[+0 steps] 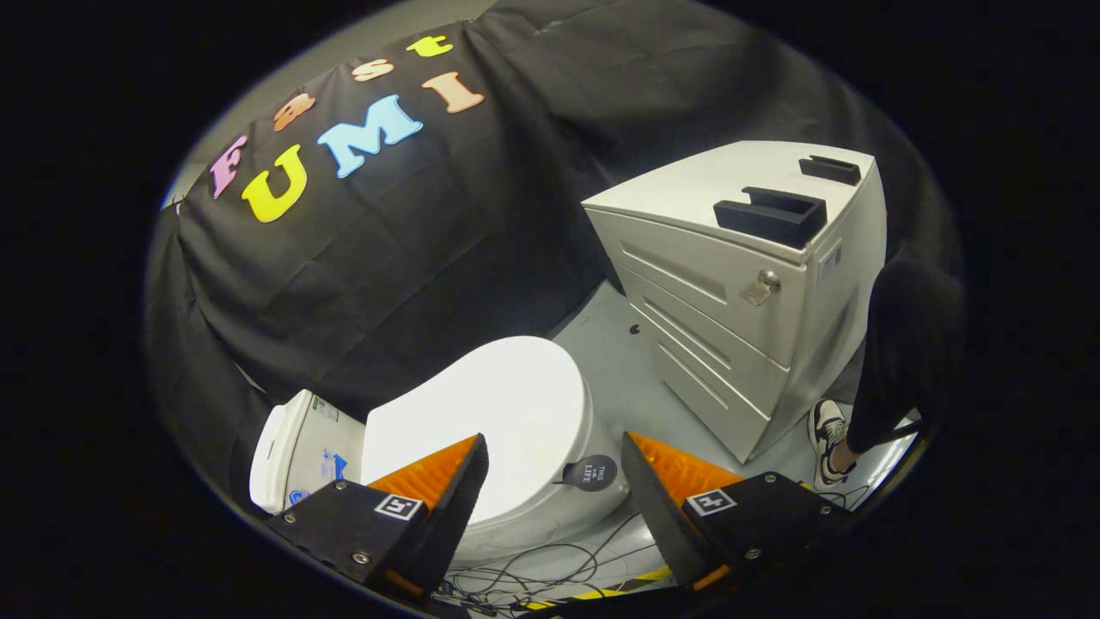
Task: Open the toilet lid.
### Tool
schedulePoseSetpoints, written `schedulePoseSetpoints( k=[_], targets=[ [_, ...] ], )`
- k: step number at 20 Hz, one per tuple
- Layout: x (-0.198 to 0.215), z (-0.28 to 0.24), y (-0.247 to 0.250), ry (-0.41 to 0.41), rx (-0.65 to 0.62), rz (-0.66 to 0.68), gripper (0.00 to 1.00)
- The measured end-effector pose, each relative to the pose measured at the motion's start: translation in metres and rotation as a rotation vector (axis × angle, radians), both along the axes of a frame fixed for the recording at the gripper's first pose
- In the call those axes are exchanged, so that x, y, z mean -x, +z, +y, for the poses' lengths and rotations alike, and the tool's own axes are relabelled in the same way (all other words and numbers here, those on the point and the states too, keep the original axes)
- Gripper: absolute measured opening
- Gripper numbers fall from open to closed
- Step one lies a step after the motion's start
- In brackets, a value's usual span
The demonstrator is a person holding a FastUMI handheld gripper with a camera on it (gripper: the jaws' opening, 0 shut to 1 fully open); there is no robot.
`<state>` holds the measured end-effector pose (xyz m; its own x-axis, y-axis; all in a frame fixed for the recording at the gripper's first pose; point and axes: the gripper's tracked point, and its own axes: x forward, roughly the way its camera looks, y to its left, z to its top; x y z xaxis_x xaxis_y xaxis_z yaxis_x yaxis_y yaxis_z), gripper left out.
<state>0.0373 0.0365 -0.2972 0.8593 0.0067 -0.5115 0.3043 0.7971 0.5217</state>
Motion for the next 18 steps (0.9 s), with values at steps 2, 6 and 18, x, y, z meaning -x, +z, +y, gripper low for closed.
schedulePoseSetpoints(
  k=[2,6,18],
  targets=[
    [-0.001,0.004,-0.01,-0.017,-0.036,0.017,0.96],
    [-0.001,0.011,-0.038,-0.053,-0.11,0.067,0.96],
    [-0.011,0.009,-0.089,-0.183,-0.328,0.098,0.85]
  ],
)
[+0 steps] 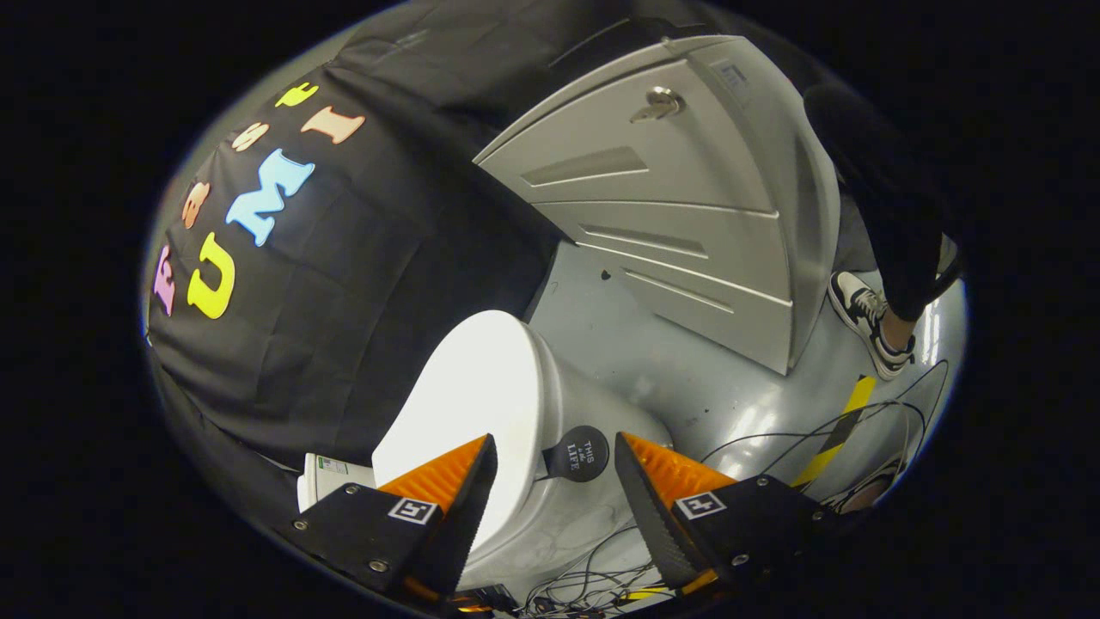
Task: Open the toilet lid.
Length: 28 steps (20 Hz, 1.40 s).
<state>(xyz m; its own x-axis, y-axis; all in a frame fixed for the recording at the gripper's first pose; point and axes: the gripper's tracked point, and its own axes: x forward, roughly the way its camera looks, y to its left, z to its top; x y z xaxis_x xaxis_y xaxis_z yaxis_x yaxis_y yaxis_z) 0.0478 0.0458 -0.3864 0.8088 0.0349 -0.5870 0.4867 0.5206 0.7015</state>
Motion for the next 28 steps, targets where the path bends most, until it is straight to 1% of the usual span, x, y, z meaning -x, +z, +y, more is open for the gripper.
schedulePoseSetpoints(
  k=[5,8,10,11,14,16,18,26,27,28],
  targets=[
    [-0.005,0.005,-0.017,0.0,-0.038,0.024,0.78],
    [-0.01,0.007,-0.024,-0.017,-0.093,0.024,0.77],
    [-0.01,0.005,-0.03,-0.032,-0.113,0.026,0.7],
    [-0.01,0.003,-0.034,-0.044,-0.13,0.03,0.61],
    [-0.012,-0.002,-0.036,-0.093,-0.18,0.003,0.44],
    [-0.013,-0.001,-0.036,-0.094,-0.197,-0.009,0.29],
    [-0.014,-0.002,-0.037,-0.092,-0.188,-0.007,0.2],
    [-0.014,-0.005,-0.027,-0.075,-0.097,-0.015,0.09],
    [-0.014,-0.006,-0.026,-0.069,-0.074,-0.013,0.04],
    [-0.013,-0.005,-0.025,-0.058,-0.052,-0.004,0.02]
  ],
)
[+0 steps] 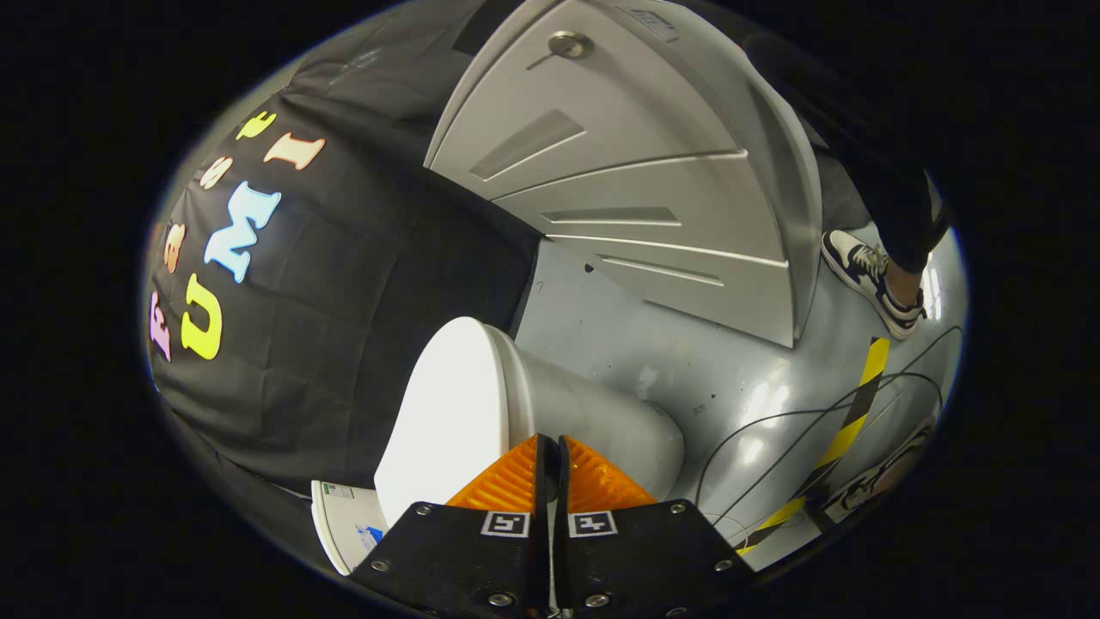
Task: Open the toilet lid.
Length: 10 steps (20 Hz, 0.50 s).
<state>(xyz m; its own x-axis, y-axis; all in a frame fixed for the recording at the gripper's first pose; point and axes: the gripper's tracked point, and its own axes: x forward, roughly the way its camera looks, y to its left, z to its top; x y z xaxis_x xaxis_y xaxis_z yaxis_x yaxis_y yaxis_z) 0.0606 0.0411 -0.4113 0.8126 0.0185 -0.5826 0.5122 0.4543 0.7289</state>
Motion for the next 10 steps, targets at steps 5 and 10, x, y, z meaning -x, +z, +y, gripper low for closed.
schedulePoseSetpoints(
  k=[5,10],
  targets=[
    [0.003,0.001,0.012,0.053,0.08,0.019,0.01],
    [0.004,0.001,0.029,0.106,0.145,0.01,0.01]
  ],
)
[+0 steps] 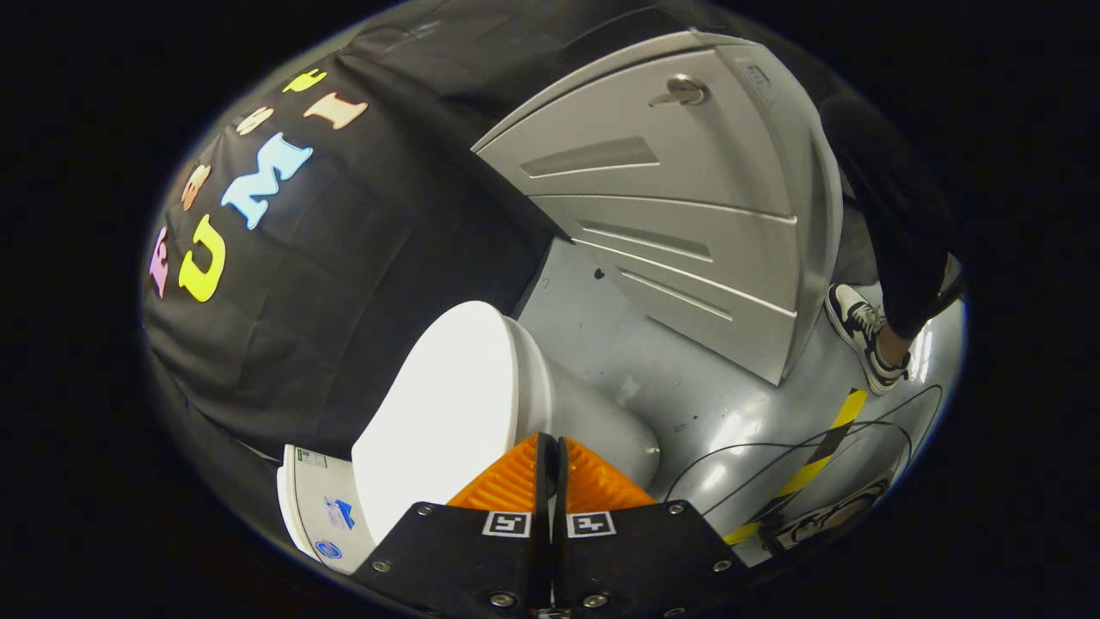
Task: Open the toilet lid.
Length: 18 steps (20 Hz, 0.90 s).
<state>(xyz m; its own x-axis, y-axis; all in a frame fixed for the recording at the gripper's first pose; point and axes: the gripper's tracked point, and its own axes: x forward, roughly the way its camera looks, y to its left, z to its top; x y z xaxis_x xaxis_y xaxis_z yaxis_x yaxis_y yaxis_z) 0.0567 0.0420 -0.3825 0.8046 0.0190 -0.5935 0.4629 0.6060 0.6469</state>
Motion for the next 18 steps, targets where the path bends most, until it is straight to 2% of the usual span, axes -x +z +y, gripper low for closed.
schedulePoseSetpoints(
  k=[7,18],
  targets=[
    [-0.001,0.0,0.029,0.029,0.119,-0.004,0.01],
    [0.001,0.018,0.115,0.081,0.286,-0.048,0.01]
  ],
)
